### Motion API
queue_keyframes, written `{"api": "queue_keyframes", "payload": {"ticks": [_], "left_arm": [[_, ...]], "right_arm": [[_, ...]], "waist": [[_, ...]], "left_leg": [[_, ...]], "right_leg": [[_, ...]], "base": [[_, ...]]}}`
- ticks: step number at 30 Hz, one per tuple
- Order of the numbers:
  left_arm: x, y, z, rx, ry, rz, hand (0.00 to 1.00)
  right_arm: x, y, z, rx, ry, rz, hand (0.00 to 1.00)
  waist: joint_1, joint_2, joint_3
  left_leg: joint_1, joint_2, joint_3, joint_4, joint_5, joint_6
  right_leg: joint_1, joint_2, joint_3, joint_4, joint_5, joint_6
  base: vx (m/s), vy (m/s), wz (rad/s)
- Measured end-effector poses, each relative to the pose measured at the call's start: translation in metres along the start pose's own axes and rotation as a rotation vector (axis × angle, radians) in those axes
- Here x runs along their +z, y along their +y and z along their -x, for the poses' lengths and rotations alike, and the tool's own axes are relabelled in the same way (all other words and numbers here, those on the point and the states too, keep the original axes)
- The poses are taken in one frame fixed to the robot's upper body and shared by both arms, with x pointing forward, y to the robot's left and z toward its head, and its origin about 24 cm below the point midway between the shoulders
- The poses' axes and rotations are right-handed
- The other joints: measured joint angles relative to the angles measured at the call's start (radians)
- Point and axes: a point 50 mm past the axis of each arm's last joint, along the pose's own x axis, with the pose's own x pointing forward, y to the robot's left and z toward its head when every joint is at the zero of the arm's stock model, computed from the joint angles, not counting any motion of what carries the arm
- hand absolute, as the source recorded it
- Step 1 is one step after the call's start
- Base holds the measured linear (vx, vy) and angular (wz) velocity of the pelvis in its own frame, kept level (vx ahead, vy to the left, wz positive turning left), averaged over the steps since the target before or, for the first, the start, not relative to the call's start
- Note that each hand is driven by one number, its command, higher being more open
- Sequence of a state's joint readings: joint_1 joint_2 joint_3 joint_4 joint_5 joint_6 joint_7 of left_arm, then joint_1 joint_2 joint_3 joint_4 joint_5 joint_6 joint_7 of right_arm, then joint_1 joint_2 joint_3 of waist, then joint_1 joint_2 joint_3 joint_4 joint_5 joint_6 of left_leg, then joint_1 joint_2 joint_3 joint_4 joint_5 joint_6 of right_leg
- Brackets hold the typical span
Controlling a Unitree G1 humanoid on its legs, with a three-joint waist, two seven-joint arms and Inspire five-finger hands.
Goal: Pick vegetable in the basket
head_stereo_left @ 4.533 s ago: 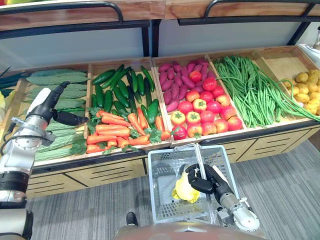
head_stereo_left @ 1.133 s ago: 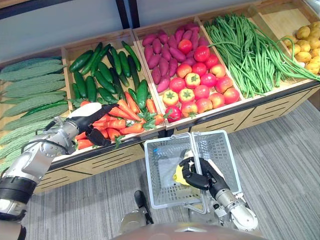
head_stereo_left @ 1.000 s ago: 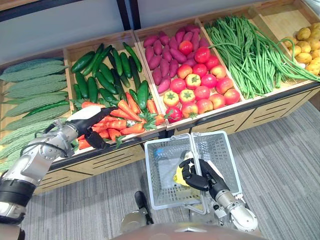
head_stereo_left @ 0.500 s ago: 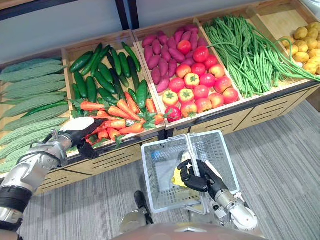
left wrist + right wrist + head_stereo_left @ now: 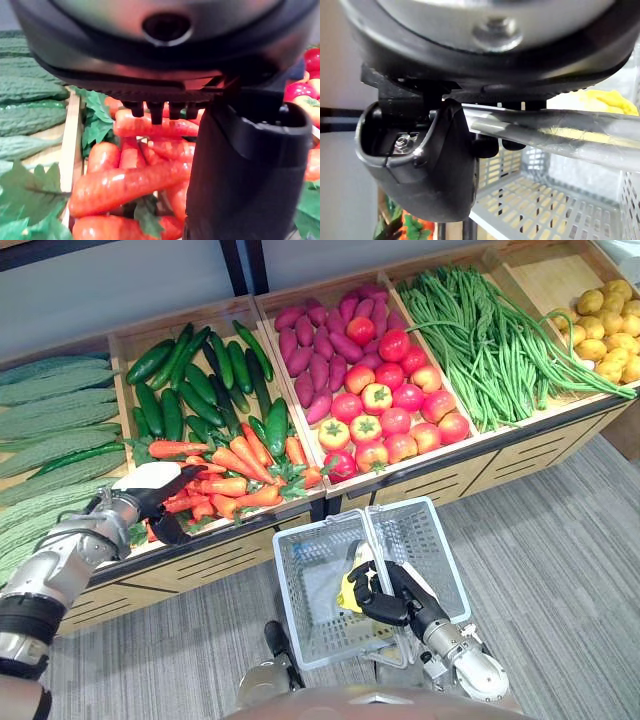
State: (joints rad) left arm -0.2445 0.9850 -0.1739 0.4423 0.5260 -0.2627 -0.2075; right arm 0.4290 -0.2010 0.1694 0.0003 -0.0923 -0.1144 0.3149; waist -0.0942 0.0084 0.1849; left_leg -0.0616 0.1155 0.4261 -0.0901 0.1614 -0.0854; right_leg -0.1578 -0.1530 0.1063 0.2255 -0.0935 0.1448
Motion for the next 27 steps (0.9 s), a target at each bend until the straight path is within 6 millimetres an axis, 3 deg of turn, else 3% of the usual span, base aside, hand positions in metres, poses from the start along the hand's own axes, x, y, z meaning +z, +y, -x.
{"api": "queue_keyframes", "payload": {"ticks": [9,19,27], "left_arm": [[-0.001,0.019,-0.005,0.060,0.009,-0.013,1.00],[-0.001,0.020,-0.005,0.065,0.009,-0.009,1.00],[0.002,0.027,-0.008,0.083,-0.001,-0.011,1.00]], "right_arm": [[0.001,0.001,-0.001,0.005,-0.003,-0.001,0.00],[0.002,0.005,-0.002,0.018,-0.008,-0.004,0.00],[0.013,0.002,-0.012,0.030,-0.055,0.023,0.00]], "waist": [[-0.010,-0.006,0.002],[-0.018,-0.011,0.009],[-0.010,-0.027,0.099]], "left_leg": [[-0.001,0.000,0.004,0.000,0.000,0.000],[-0.001,-0.001,0.007,0.000,0.004,0.005],[-0.014,-0.002,0.023,0.001,0.005,0.002]], "right_leg": [[-0.005,0.000,0.007,0.001,0.000,0.000],[-0.008,0.000,0.009,0.002,0.000,0.000],[-0.051,0.004,0.029,0.037,-0.003,-0.002]], "base": [[0.00,0.000,0.00],[0.00,0.000,0.00],[-0.02,-0.004,-0.04]]}}
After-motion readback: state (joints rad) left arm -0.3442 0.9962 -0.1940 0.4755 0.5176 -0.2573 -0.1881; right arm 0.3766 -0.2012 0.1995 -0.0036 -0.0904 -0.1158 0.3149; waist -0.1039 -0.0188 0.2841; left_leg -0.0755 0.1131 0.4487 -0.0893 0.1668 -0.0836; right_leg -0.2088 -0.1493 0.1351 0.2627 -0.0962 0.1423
